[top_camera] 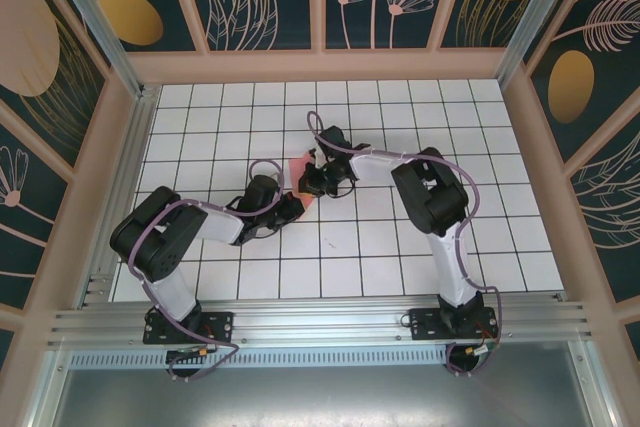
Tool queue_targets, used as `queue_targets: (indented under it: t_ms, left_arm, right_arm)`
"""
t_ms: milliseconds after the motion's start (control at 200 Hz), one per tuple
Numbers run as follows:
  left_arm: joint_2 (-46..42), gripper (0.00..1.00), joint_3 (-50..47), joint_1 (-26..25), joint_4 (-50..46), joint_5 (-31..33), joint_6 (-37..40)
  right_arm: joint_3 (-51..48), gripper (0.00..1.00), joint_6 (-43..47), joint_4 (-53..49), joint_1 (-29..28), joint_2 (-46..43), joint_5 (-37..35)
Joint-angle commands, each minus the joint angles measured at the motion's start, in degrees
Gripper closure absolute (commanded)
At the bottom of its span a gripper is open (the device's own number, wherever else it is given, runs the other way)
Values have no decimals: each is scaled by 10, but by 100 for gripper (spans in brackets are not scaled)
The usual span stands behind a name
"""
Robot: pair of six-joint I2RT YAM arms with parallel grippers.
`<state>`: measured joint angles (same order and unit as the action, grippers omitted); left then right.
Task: Fold a paper plane with a square sheet of paper (pick it up from the middle)
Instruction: Fourth fold the wing at the center of the table.
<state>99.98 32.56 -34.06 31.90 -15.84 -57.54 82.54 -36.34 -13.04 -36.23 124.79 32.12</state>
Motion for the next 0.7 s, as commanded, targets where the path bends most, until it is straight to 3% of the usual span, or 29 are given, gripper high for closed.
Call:
queue_targets:
  t_ms: [0,360,480,696]
  left_arm:
    - [30,100,-24,-3,-65,-16,-2]
    - [30,100,-31,-3,-63,-20,-4]
    - [29,100,-30,-2,-64,-22,-3]
    - [-15,100,-14,-3,-77,-11,3]
  right_arm:
    - [31,95,14,-5,43,38,-73]
    - [161,94,31,-33,80,103,-106]
    - [203,94,37,-42,91,124,-86]
    - [165,94,47,-40,79,109,-51]
